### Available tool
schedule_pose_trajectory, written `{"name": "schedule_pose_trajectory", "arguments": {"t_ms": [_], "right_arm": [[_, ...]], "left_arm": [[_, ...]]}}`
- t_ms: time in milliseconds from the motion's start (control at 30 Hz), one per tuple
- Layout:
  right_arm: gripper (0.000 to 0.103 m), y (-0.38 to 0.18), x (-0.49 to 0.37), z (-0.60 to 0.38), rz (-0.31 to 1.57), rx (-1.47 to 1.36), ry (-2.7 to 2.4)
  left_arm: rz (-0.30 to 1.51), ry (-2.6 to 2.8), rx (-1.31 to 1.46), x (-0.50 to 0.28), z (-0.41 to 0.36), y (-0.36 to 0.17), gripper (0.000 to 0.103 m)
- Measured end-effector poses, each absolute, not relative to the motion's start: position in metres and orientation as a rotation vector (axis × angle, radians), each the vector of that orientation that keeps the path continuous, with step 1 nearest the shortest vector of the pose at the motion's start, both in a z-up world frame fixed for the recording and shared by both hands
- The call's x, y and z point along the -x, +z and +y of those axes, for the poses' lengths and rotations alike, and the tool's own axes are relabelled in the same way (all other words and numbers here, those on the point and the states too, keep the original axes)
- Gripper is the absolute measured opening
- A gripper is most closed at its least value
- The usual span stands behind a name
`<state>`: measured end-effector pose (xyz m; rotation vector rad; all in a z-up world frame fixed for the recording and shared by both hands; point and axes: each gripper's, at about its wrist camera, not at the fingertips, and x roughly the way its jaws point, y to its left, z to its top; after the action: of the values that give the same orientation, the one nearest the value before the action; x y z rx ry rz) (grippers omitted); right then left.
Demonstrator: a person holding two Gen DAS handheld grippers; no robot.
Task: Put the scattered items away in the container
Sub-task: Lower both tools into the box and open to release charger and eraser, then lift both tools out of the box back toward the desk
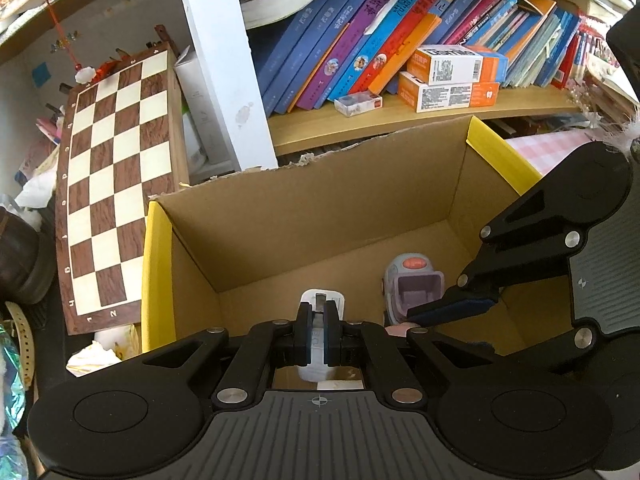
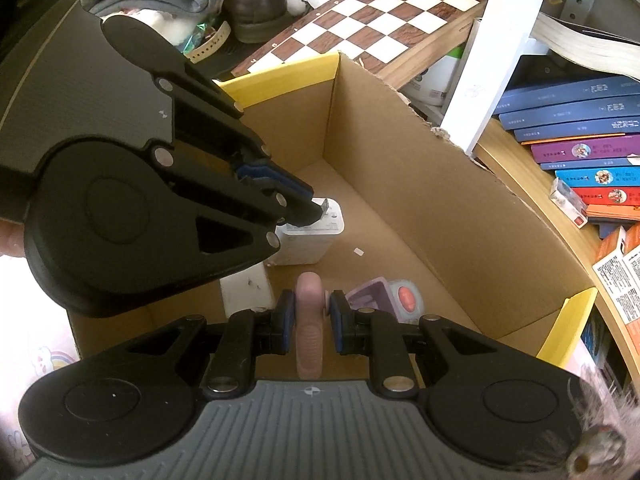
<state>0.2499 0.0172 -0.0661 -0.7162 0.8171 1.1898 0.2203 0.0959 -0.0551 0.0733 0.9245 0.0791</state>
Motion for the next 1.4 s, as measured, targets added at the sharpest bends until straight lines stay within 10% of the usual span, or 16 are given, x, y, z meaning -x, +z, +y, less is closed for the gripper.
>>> {"name": "schedule_pose_trajectory", "arguments": {"t_ms": [333,533,867,1400], "right_arm": [[0.019,-0.063,-0.250,0.016,0.806,0.697,1.179],[0.037,-0.055,-0.245,0.014,0.782,0.689,1.167],[0.055,-0.032,-0.236,0.001,0.734,0.640,1.146],[0.075,0.017,-0.204,-0.051,0.639,0.525,1.084]], "left_arm": [[0.916,0.096,-0.081,-0.219,0.095,-0.055,0.009],[0.900,0.103,-0.096,-0.213,0.093,-0.050,0.011],[0.818,0.160,-0.139,-0.191,0.086,-0.021,0.050],[0.678,0.178,-0.174,-0.130,0.060,0.033,0.070]]}}
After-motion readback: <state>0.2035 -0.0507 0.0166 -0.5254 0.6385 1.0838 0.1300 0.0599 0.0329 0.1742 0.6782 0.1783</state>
